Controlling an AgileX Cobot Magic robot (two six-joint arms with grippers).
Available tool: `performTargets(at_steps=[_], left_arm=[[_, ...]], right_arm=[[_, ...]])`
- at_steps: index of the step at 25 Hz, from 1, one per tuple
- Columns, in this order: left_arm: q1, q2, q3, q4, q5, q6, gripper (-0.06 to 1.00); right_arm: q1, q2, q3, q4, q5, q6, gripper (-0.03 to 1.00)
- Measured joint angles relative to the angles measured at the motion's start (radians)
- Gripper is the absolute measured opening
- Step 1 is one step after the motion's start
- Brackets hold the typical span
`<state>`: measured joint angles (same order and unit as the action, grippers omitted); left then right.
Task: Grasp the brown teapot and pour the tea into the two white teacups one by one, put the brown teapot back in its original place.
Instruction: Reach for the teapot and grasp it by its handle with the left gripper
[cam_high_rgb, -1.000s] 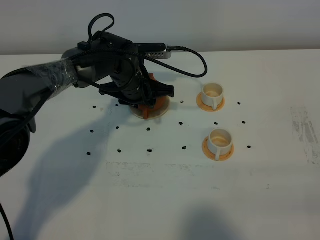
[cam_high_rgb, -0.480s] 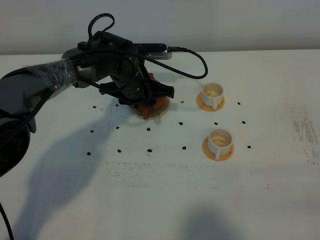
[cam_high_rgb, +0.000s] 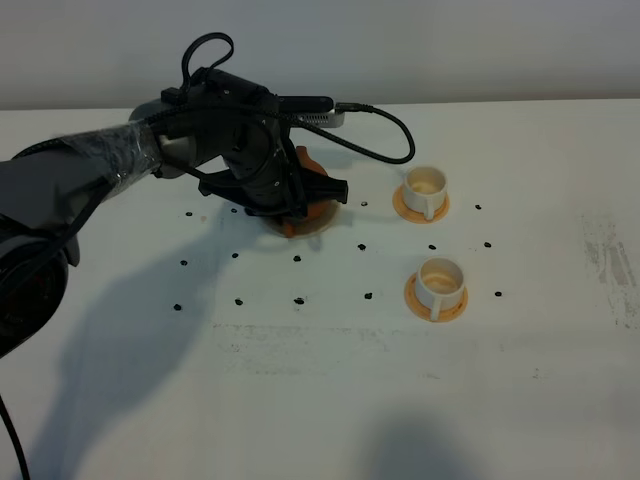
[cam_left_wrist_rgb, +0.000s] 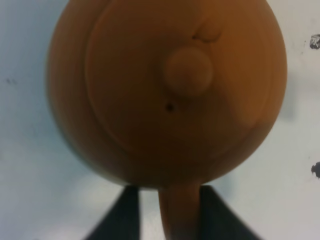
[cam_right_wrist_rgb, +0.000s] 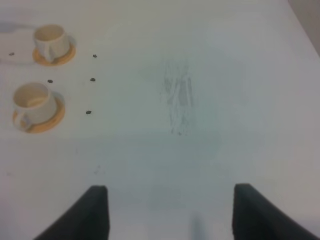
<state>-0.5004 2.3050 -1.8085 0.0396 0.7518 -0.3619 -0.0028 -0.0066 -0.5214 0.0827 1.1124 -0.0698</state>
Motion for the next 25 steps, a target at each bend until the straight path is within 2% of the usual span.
performTargets(at_steps=[6,14,25], left_arm=[[0.0,0.001,-0.026,0.015,0.022,0.007,0.09],[-0.001,0.001,-0.033,0.047,0.041,0.067,0.08],[-0.026,0.001,-0.033,0.117,0.017,0.132,0.08]], right_arm=[[0.0,0.0,0.0,0.0,0.0,0.0,0.51],[0.0,0.0,0.0,0.0,0.0,0.0,0.51],[0.0,0.0,0.0,0.0,0.0,0.0,0.51]])
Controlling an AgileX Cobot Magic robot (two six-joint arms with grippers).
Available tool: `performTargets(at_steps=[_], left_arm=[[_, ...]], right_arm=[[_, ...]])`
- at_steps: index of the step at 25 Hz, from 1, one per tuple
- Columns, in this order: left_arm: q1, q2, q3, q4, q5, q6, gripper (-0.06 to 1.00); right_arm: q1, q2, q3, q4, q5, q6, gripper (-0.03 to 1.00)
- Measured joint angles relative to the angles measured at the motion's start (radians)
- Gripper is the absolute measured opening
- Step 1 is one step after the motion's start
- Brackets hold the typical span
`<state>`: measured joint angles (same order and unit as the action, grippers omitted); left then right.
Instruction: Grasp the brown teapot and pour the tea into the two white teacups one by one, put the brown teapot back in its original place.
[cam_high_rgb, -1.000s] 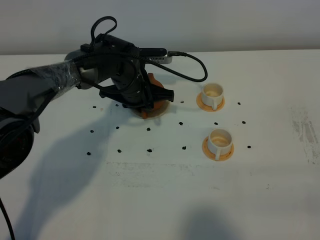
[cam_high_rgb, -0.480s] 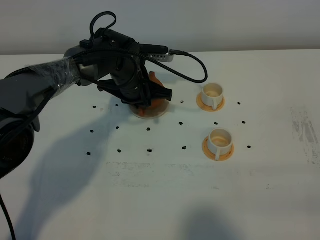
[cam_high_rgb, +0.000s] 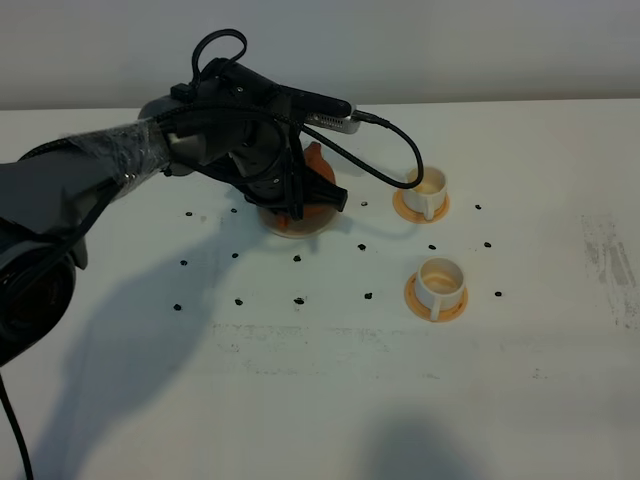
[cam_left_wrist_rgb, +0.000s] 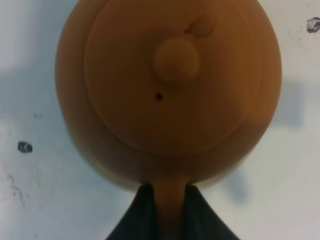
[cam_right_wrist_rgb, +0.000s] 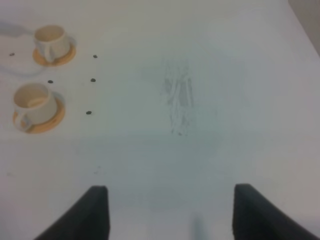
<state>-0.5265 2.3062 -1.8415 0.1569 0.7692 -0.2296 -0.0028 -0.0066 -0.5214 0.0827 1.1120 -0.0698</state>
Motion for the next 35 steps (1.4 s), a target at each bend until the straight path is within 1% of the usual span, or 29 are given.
performTargets(at_steps=[8,12,16,21,23,26,29,33,35], left_arm=[[-0.002,0.0,0.0,0.013,-0.024,0.041,0.08],[-0.002,-0.002,0.0,0.013,-0.045,0.093,0.08],[-0.005,-0.028,0.0,0.013,-0.059,0.176,0.08],[-0.017,-0.07,0.0,0.01,-0.067,0.296,0.08],[-0.02,-0.084,0.0,-0.009,-0.067,0.347,0.08],[-0.021,-0.099,0.0,-0.063,-0.063,0.434,0.08],[-0.021,-0.105,0.0,-0.129,-0.051,0.545,0.08],[-0.022,-0.106,0.0,-0.208,-0.011,0.727,0.08],[-0.022,-0.108,0.0,-0.227,0.009,0.798,0.08]], right_arm=[[0.0,0.0,0.0,0.0,0.0,0.0,0.51],[0.0,0.0,0.0,0.0,0.0,0.0,0.51],[0.0,0.0,0.0,0.0,0.0,0.0,0.51],[0.0,0.0,0.0,0.0,0.0,0.0,0.51],[0.0,0.0,0.0,0.0,0.0,0.0,0.51],[0.0,0.0,0.0,0.0,0.0,0.0,0.51],[0.0,0.0,0.0,0.0,0.0,0.0,0.51],[0.0,0.0,0.0,0.0,0.0,0.0,0.51],[0.0,0.0,0.0,0.0,0.0,0.0,0.51]])
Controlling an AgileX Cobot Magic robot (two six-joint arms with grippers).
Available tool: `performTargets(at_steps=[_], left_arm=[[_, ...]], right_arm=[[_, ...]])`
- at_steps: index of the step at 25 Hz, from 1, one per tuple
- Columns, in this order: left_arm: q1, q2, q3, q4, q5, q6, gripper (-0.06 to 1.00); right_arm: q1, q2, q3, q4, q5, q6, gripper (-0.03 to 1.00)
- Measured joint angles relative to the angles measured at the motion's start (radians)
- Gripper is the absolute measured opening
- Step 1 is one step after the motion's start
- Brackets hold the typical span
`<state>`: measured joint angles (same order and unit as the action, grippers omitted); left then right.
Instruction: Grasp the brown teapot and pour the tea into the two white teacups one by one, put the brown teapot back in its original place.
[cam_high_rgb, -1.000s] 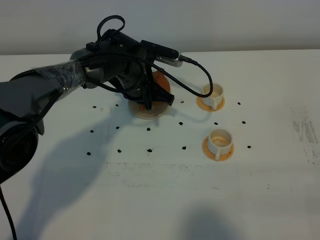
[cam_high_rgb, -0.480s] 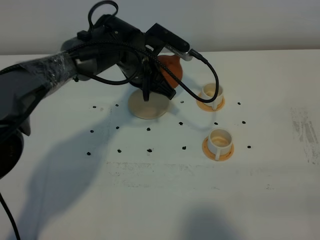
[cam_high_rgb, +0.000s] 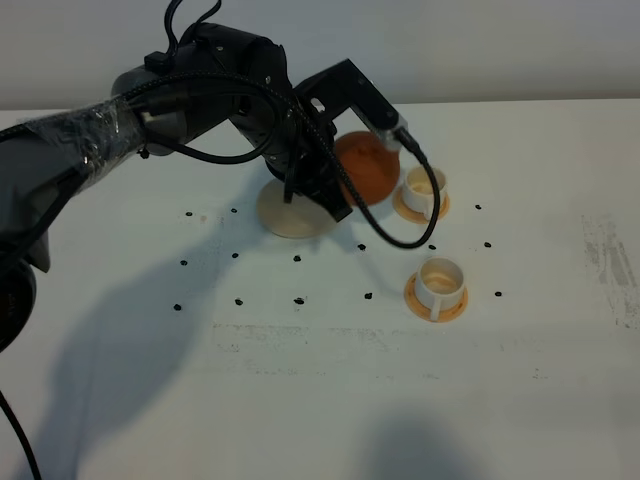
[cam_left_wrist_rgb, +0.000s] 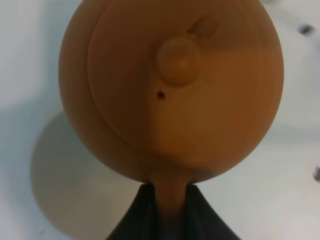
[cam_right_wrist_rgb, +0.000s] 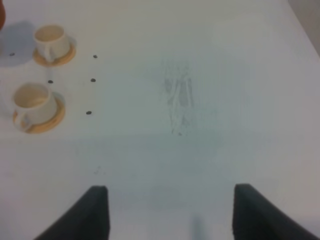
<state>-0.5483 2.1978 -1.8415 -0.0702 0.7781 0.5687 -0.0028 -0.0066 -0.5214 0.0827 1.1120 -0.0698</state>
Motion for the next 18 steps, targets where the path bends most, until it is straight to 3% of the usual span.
performTargets(at_steps=[11,18], left_arm=[[-0.001,-0.006,0.0,-0.008,0.054,0.314,0.08],[-0.026,-0.006,0.0,-0.001,0.05,0.41,0.08]], right_arm=[[0.0,0.0,0.0,0.0,0.0,0.0,0.51],[0.0,0.0,0.0,0.0,0.0,0.0,0.51]])
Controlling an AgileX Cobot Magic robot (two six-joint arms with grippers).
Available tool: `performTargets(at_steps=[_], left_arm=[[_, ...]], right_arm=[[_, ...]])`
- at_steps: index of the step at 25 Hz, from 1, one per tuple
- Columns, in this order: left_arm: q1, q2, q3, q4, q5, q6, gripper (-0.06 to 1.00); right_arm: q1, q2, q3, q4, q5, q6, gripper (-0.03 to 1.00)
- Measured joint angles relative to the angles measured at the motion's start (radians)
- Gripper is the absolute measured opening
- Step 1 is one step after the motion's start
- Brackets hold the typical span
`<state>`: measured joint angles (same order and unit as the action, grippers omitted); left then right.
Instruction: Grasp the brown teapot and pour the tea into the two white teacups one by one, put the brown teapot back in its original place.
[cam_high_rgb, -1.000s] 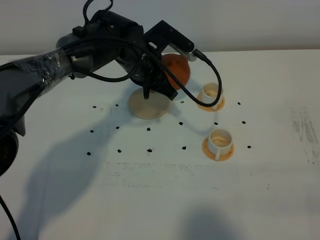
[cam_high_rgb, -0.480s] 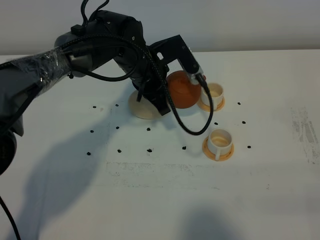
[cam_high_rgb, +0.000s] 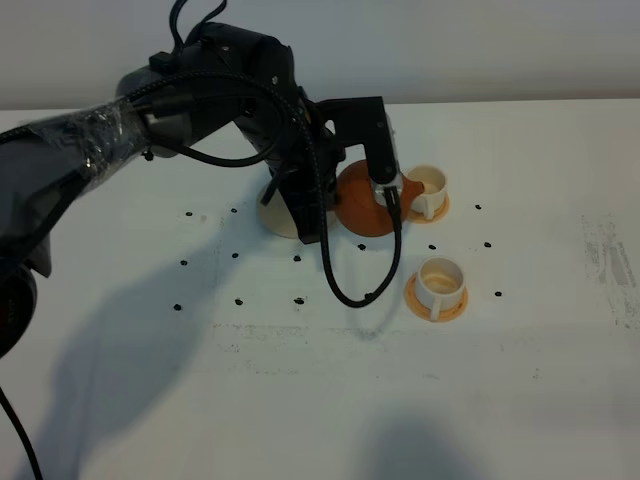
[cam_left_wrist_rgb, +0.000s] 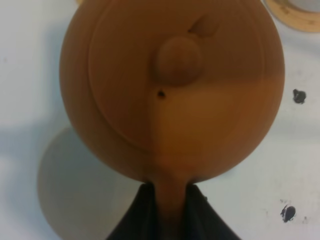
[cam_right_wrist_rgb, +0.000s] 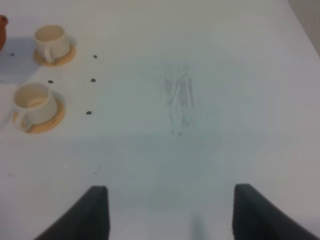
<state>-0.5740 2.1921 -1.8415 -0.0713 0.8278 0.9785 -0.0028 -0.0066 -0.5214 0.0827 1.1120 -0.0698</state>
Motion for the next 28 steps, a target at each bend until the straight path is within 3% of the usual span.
performTargets(at_steps=[16,28], left_arm=[[-0.066,0.0,0.0,0.117,0.054,0.052,0.08],[-0.066,0.0,0.0,0.154,-0.034,0.028,0.08]], right_arm=[[0.0,0.0,0.0,0.0,0.0,0.0,0.51],[0.0,0.0,0.0,0.0,0.0,0.0,0.51]])
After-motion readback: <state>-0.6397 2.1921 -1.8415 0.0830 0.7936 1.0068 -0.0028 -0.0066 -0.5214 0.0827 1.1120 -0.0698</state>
